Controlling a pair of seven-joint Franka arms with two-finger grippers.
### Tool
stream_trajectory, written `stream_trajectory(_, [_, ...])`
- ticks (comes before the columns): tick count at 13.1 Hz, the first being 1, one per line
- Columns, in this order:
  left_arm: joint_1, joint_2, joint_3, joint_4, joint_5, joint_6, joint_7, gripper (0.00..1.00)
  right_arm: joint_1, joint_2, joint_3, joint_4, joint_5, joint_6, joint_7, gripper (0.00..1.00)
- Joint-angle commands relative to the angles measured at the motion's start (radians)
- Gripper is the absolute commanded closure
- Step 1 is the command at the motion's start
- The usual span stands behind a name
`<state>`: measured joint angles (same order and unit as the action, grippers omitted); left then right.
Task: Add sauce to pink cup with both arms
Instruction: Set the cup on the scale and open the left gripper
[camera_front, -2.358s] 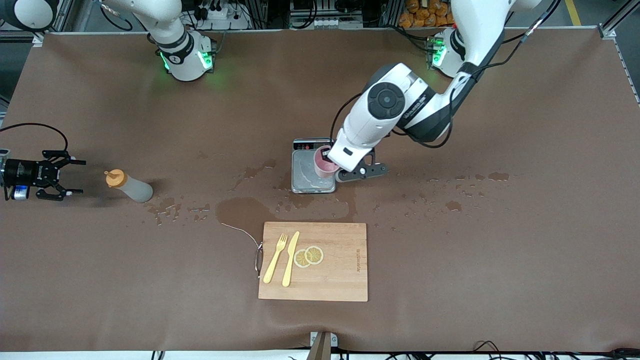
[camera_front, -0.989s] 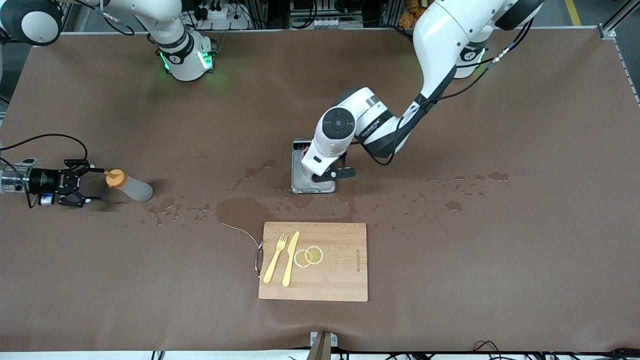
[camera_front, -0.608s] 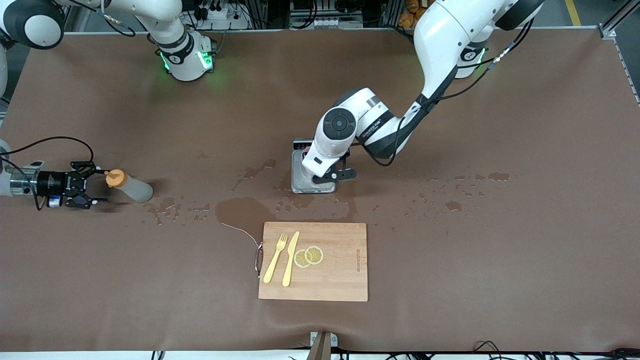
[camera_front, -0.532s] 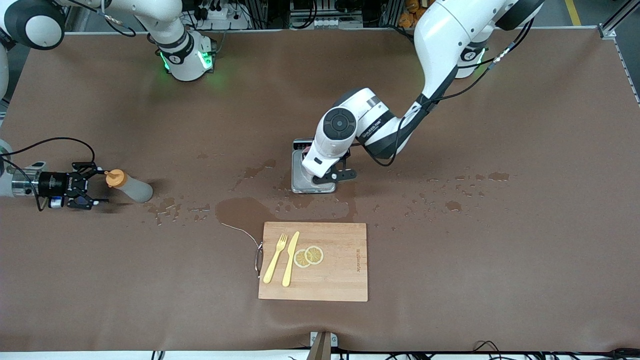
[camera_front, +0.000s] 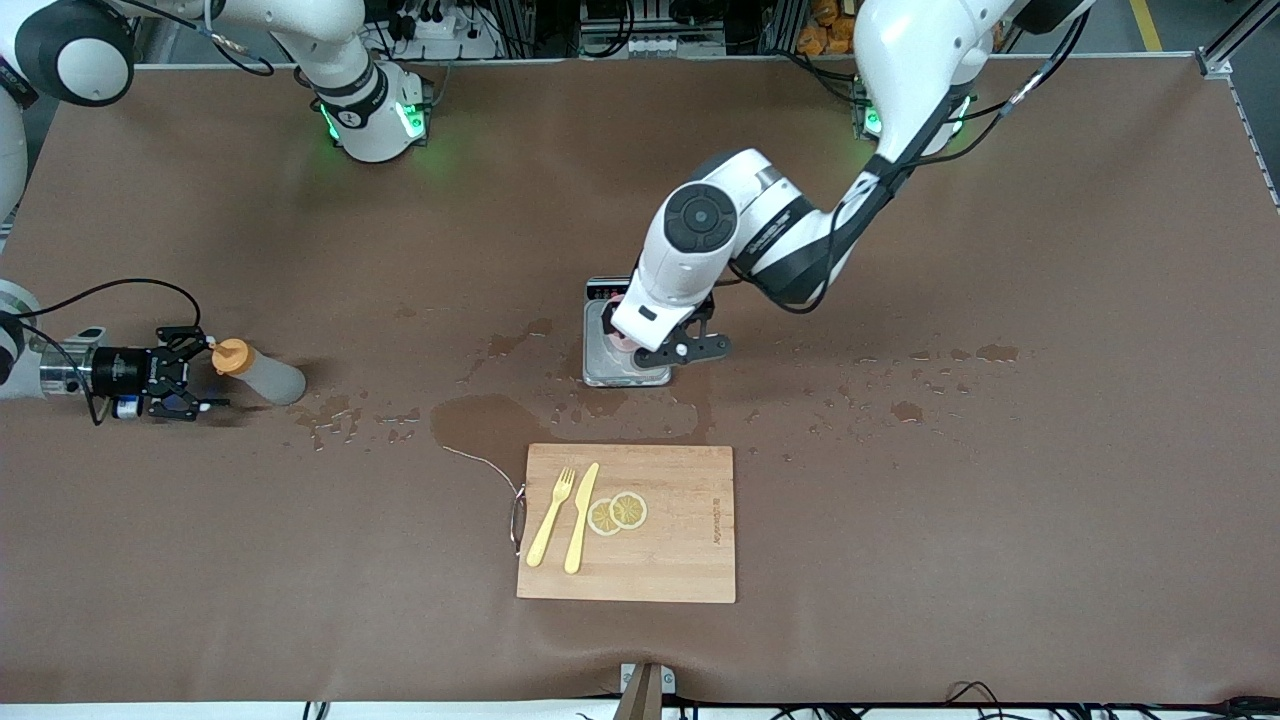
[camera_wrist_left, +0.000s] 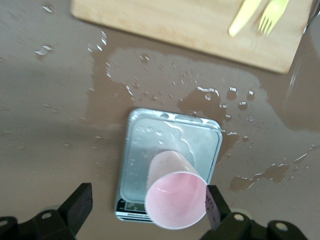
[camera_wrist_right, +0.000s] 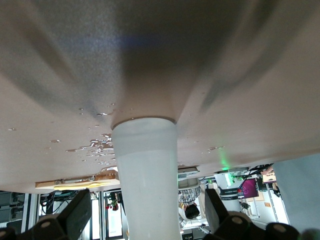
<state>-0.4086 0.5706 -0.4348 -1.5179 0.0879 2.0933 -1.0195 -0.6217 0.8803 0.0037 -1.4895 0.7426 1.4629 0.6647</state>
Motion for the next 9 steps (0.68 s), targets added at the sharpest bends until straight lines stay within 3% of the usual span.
stream_trajectory(1, [0.051, -0.099, 0.001, -0.021, 0.032, -0.065, -0.013, 0.0, 0.011, 0.003, -0.002, -0.009, 0.024, 0.004, -0.01, 0.0])
stream_trajectory(9, [0.232, -0.215, -0.007, -0.022, 0.019, -0.171, 0.142, 0.0, 0.033, 0.005, -0.002, -0.025, 0.04, 0.027, -0.011, 0.0])
